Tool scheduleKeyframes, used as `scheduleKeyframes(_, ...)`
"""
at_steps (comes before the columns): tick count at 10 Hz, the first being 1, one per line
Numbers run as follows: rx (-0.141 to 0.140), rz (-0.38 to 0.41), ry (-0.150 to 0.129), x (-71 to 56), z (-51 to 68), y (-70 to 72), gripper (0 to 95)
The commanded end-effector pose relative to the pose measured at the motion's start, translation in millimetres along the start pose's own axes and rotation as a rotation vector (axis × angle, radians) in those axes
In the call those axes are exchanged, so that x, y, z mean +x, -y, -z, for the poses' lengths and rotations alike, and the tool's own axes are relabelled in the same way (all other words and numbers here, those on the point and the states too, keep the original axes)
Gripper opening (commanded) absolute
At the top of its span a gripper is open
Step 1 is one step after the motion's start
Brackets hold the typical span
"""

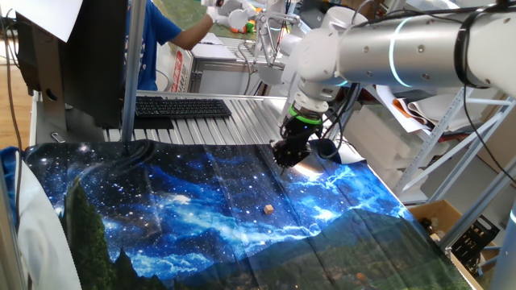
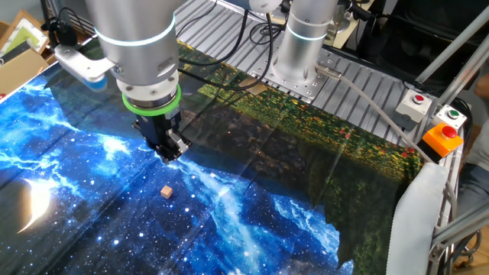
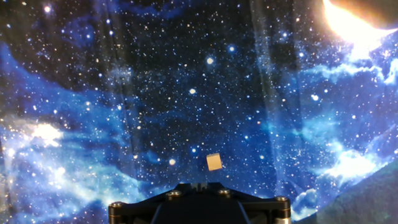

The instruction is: Pick up the small block on the left and move it to the right

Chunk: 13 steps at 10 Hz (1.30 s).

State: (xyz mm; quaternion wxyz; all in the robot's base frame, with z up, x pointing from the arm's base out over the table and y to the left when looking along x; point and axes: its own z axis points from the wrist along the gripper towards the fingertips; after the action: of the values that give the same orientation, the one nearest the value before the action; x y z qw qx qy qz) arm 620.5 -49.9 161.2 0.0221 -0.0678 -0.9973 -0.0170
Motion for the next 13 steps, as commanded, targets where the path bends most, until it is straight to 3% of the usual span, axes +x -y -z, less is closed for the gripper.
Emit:
scheduleKeyframes(1, 0.014, -0.008, 0.044, 0.7, -0.6, 0.6, 0.0)
scheduleKeyframes(6, 0.040, -0.005, 0.050, -3.0, -4.0, 3.2, 0.0)
scheduleKeyframes(10, 0.046, -0.001, 0.049, -8.8, -26.7, 10.8, 0.0)
scheduleKeyframes(11, 0.048, -0.010, 0.050, -8.5, -39.4, 9.6, 0.0)
scheduleKeyframes(13, 0.050, -0.032, 0.053, -8.1, -53.9, 6.3, 0.0)
